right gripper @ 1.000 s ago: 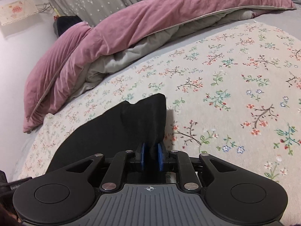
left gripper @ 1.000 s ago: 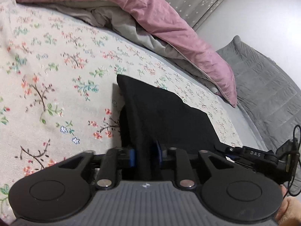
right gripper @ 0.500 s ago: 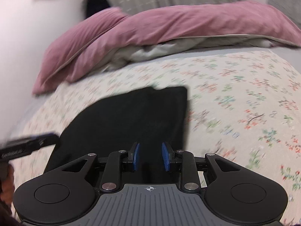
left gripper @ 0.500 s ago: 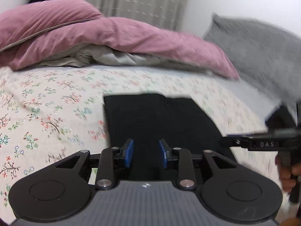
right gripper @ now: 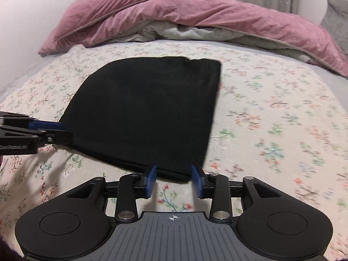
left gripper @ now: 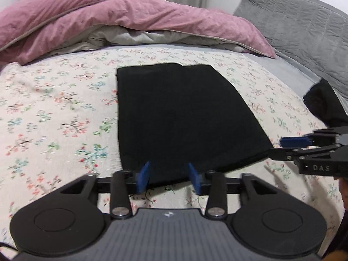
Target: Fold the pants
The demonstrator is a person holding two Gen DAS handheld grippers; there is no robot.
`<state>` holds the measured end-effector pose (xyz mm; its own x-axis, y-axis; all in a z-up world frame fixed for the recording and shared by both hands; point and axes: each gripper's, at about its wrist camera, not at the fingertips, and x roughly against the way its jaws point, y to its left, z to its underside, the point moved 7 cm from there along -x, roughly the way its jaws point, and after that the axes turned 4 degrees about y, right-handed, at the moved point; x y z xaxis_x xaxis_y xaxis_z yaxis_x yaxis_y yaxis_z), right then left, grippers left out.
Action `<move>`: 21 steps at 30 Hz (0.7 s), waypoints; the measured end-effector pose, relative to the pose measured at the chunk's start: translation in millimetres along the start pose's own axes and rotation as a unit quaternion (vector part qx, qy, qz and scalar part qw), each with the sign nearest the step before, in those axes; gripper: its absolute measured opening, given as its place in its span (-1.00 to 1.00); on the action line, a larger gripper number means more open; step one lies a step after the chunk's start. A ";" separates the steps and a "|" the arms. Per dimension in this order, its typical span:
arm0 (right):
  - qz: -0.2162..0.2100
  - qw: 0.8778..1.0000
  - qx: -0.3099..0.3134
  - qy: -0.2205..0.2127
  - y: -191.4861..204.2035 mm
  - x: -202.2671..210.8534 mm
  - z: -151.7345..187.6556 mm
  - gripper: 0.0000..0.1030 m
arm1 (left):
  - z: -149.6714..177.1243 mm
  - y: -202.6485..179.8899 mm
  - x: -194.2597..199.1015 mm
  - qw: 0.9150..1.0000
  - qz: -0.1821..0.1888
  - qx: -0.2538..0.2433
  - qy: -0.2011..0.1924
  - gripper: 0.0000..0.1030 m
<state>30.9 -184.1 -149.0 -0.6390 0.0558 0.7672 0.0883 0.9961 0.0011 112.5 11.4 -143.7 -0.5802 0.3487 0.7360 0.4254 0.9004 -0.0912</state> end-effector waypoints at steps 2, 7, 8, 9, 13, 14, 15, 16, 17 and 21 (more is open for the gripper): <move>0.014 1.000 -0.002 -0.007 -1.4 14.8 -3.1 0.12 | -2.4 -1.2 12.9 1.000 -0.009 0.014 -0.003 0.50; 0.032 0.998 -0.047 -0.019 -5.9 45.3 -6.7 0.49 | -6.5 -8.8 41.9 0.997 -0.055 0.056 0.015 0.98; 0.035 0.997 -0.061 -0.018 -7.4 50.4 -6.7 0.54 | -7.0 -12.0 46.7 0.996 -0.063 0.058 0.016 1.00; 0.040 0.996 -0.074 -0.018 -9.0 55.9 -5.6 0.61 | -7.3 -15.2 51.4 0.996 -0.068 0.060 0.015 1.00; 0.066 0.994 -0.083 -0.025 -10.5 70.9 -8.8 0.79 | -10.1 -26.4 64.0 0.993 -0.084 0.076 0.021 1.00; 0.074 0.994 -0.076 -0.024 -9.7 74.2 -9.7 0.82 | -10.9 -29.1 66.5 0.993 -0.091 0.075 0.023 1.00; 0.084 0.994 -0.068 -0.024 -8.8 77.6 -11.3 0.82 | -9.5 -31.0 69.7 0.992 -0.099 0.072 0.027 1.00; 0.091 0.993 -0.066 -0.025 -8.3 80.6 -12.9 0.84 | -9.8 -33.0 71.4 0.991 -0.107 0.069 0.031 1.00; 0.097 0.993 -0.067 -0.026 -8.1 83.6 -14.4 0.85 | -9.5 -34.9 73.6 0.991 -0.113 0.065 0.034 1.00; 0.104 0.991 -0.078 -0.025 -7.0 94.5 -16.3 0.96 | -7.6 -36.0 78.4 0.987 -0.140 0.063 0.045 1.00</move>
<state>-17.7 -186.9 -66.0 -0.6316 0.2652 0.7286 0.3356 0.9406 -0.0514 57.0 4.3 -77.6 -0.5969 0.0616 0.8000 0.1641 0.9853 0.0466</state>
